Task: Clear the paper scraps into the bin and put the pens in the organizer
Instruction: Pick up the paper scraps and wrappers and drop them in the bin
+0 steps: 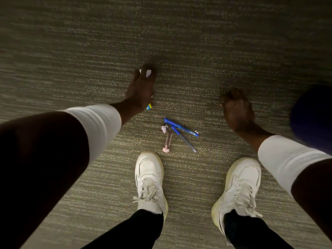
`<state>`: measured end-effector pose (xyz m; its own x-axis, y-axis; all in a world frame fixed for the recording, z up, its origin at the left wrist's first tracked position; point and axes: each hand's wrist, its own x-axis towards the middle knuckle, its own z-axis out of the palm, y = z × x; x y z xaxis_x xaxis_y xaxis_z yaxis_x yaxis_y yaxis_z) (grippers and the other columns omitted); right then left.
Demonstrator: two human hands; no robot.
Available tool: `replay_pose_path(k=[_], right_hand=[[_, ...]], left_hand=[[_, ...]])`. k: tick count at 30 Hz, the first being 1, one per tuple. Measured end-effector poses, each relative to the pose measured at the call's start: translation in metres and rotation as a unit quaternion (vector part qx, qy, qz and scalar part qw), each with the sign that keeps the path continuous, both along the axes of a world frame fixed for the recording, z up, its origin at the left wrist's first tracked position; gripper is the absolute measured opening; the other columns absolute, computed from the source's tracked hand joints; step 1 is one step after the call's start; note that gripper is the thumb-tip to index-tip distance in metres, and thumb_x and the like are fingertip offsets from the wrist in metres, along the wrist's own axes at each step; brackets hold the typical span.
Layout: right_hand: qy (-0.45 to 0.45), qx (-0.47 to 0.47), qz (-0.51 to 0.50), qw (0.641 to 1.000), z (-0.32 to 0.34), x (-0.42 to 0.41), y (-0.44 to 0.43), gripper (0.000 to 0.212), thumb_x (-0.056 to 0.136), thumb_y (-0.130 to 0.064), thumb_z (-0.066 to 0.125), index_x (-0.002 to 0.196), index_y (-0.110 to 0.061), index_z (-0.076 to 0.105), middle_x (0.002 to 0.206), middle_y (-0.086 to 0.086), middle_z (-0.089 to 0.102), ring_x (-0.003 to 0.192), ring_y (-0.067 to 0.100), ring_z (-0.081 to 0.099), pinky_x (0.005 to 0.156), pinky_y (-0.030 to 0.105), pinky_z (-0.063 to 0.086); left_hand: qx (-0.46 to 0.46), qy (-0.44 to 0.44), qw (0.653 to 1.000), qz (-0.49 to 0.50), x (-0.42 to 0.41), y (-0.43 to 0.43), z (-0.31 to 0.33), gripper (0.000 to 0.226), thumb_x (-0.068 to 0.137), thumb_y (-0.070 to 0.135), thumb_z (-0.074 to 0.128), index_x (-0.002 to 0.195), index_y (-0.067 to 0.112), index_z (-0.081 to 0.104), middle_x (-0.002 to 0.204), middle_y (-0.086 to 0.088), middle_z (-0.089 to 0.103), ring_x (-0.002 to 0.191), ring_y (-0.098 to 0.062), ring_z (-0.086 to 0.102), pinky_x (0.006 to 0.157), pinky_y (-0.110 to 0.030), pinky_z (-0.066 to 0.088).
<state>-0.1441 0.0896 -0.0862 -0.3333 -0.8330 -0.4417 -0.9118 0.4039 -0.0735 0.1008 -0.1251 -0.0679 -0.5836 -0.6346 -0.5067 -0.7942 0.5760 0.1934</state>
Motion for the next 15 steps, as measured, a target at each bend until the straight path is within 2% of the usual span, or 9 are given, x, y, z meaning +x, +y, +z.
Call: replay_pose_path(k=[2, 4, 7, 9, 12, 15], right_hand=[[-0.006, 0.003, 0.000, 1.000, 0.002, 0.000, -0.003, 0.031, 0.104, -0.006, 0.043, 0.130, -0.001, 0.060, 0.133, 0.025, 0.056, 0.127, 0.041, 0.052, 0.107, 0.043, 0.038], [-0.032, -0.015, -0.020, 0.999, 0.006, 0.003, -0.004, 0.025, 0.101, -0.005, 0.051, 0.120, 0.000, 0.067, 0.124, 0.027, 0.062, 0.120, 0.042, 0.058, 0.102, 0.044, 0.043], [-0.100, -0.065, -0.053, 0.991, 0.015, 0.015, 0.001, 0.016, 0.090, 0.002, 0.064, 0.101, -0.002, 0.075, 0.109, 0.023, 0.069, 0.101, 0.043, 0.068, 0.086, 0.044, 0.055], [-0.137, -0.079, -0.058, 0.986, 0.019, 0.028, 0.004, 0.013, 0.085, 0.001, 0.068, 0.094, -0.007, 0.074, 0.102, 0.019, 0.071, 0.093, 0.040, 0.070, 0.080, 0.043, 0.057], [-0.182, -0.085, -0.064, 0.978, 0.021, 0.049, 0.006, 0.013, 0.082, 0.001, 0.070, 0.089, -0.010, 0.071, 0.095, 0.014, 0.070, 0.088, 0.036, 0.070, 0.075, 0.040, 0.057], [-0.200, -0.070, -0.070, 0.975, 0.023, 0.073, 0.001, 0.018, 0.085, 0.000, 0.069, 0.095, -0.014, 0.072, 0.100, 0.011, 0.067, 0.089, 0.033, 0.068, 0.075, 0.040, 0.057]], left_hand=[[-0.019, 0.012, 1.000, -0.015, 0.001, 0.006, -0.002, 0.070, 0.089, -0.010, 0.062, 0.154, 0.005, 0.039, 0.161, -0.023, 0.029, 0.138, -0.044, 0.043, 0.109, -0.050, 0.052], [-0.028, 0.025, 0.999, 0.004, 0.002, 0.012, 0.001, 0.053, 0.092, -0.010, 0.057, 0.144, -0.001, 0.049, 0.155, -0.025, 0.036, 0.131, -0.043, 0.048, 0.106, -0.050, 0.053], [-0.041, 0.067, 0.995, 0.055, 0.011, 0.018, 0.003, 0.030, 0.095, 0.005, 0.058, 0.124, 0.001, 0.065, 0.142, -0.025, 0.046, 0.118, -0.042, 0.057, 0.102, -0.051, 0.053], [-0.037, 0.101, 0.990, 0.091, 0.018, 0.023, 0.004, 0.034, 0.098, 0.022, 0.063, 0.126, 0.003, 0.066, 0.138, -0.026, 0.050, 0.117, -0.043, 0.059, 0.101, -0.049, 0.054], [-0.003, 0.088, 0.992, 0.090, 0.030, 0.032, 0.005, 0.068, 0.087, 0.046, 0.079, 0.134, 0.000, 0.060, 0.141, -0.023, 0.047, 0.126, -0.041, 0.054, 0.103, -0.047, 0.055], [0.008, 0.043, 0.998, 0.046, 0.039, 0.041, 0.001, 0.079, 0.084, 0.043, 0.084, 0.142, 0.000, 0.052, 0.151, -0.021, 0.040, 0.136, -0.040, 0.047, 0.106, -0.051, 0.053]])
